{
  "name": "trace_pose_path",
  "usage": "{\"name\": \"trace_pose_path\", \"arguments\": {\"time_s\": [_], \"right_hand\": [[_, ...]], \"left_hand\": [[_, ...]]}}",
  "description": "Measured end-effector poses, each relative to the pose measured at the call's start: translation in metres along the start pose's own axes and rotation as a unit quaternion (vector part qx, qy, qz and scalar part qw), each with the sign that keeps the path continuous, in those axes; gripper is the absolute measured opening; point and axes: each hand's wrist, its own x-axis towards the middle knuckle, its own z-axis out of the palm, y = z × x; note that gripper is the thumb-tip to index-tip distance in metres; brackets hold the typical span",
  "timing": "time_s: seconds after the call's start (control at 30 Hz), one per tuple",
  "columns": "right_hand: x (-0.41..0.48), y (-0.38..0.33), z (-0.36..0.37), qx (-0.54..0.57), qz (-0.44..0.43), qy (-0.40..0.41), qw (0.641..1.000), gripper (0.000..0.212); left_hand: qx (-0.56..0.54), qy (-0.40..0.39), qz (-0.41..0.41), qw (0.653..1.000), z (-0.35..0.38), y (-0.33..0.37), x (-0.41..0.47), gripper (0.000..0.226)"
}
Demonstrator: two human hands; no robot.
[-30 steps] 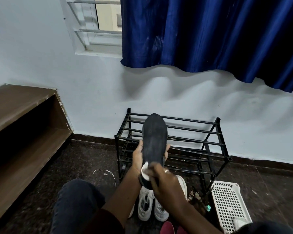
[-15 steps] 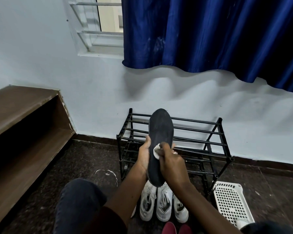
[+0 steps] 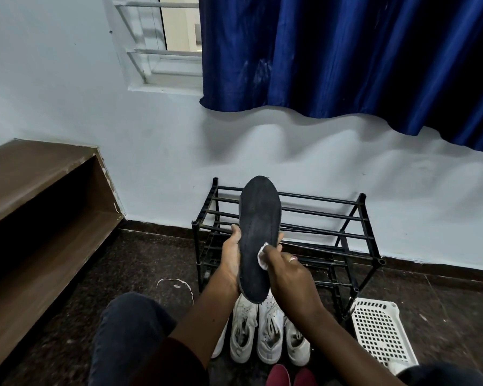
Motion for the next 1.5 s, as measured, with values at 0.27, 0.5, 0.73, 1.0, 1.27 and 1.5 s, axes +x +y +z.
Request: {"name": "trace_pose_path", "arguments": {"time_s": [0.27,0.5,0.73,1.0,1.27,1.5], "right_hand": [[-0.007,0.0,-0.034,0.467,0.268,-0.109,0.836,0.031],[0.004,0.0,-0.031,0.422,0.251,-0.099,0.866,0.024],[0.002,-0.011,-0.002,0.111,-0.056,-0.053,0.991,0.023],[0.042,0.004,0.002,0.084,0.028,-0.011,0.996,0.026],[-0.026,-0.023,-0.006,0.131,-0.073,-0.054,0.987,0.017],[0.039,0.009,0.012,0.072,0.032,-0.041,0.996,0.029]], "left_hand": [[-0.023,-0.042,-0.016,0.999,-0.015,0.007,-0.004,0.08],[0.016,-0.054,-0.041,0.998,-0.013,0.0,-0.004,0.093],[0.02,-0.051,-0.04,0.998,-0.011,-0.005,-0.003,0.068],[0.039,-0.067,-0.022,0.997,0.0,-0.011,-0.008,0.03],[0.001,-0.033,-0.087,0.996,-0.014,-0.011,-0.006,0.084],[0.054,-0.042,-0.032,0.997,-0.004,-0.013,-0.014,0.059]]}}
